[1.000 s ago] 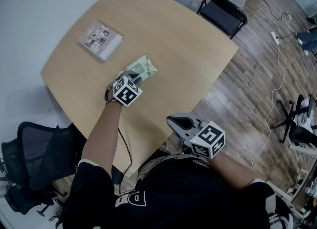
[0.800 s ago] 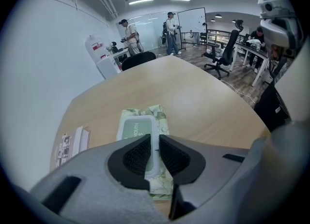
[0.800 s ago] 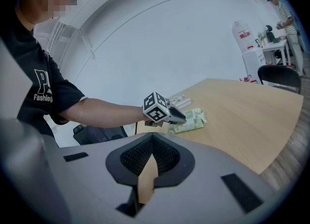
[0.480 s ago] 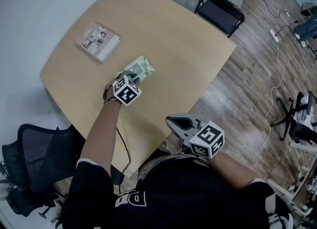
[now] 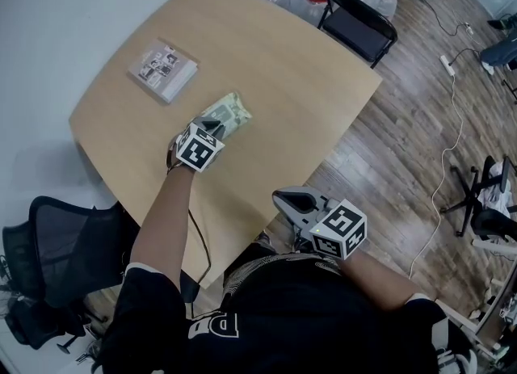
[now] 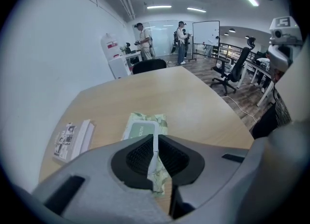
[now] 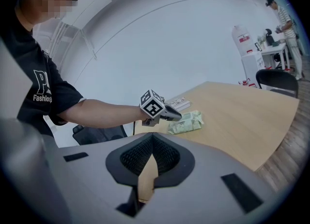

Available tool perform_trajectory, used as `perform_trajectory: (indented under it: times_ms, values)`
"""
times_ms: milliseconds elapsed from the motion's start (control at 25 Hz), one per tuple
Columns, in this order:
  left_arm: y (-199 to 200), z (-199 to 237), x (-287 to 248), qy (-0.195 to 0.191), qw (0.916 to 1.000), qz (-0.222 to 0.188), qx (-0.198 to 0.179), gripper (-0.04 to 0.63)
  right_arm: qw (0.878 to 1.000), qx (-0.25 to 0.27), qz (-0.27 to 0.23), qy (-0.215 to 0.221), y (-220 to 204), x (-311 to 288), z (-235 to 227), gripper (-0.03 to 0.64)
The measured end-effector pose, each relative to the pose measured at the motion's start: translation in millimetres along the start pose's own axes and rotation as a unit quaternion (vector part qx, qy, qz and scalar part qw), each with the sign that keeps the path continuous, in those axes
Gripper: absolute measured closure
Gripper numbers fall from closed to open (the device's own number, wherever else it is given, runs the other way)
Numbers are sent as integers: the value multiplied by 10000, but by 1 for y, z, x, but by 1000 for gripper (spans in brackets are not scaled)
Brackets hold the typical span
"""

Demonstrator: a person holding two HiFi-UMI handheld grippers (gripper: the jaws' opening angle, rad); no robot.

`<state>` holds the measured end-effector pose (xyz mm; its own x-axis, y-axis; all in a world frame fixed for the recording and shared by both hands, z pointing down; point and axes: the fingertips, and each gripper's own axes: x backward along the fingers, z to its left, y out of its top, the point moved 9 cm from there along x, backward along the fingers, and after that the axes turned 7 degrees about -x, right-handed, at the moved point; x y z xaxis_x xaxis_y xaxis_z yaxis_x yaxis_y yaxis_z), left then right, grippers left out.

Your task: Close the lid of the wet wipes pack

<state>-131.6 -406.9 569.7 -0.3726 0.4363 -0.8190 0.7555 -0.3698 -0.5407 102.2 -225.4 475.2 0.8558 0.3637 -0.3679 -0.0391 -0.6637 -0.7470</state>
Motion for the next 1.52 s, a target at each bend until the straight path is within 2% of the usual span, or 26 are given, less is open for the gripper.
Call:
perform_trajectory:
  times_ms: [240,400,560,880,1240,1400,1440,1520]
  values:
    - [13,-8,43,425,9970,-490,412,575,9996,190,-36,195,1,16,6,614]
    - [15,-27,78,775,9907,-781,799,577,9986,356,-38,378,1,29,11,614]
    - [21,-58,117,1085,9789,-1226,1223,577,9976,471,-59,504,2,46,12,614]
    - [19,-135,182,1518,9463,-1971,2064,577,9949,695,-86,730,-1,68,12,614]
    - [23,-214,235,1701,9226,-2571,2321,577,9914,856,-242,965,-6,77,36,614]
    - [19,-229,252,1697,9058,-3023,2437,577,9899,1046,-324,905,-6,77,56,614]
    - [19,-233,256,1647,9040,-3108,2428,577,9899,1068,-351,863,-7,77,61,614]
    - [16,-240,262,1511,9060,-3184,2342,577,9905,1076,-405,748,-12,77,73,615]
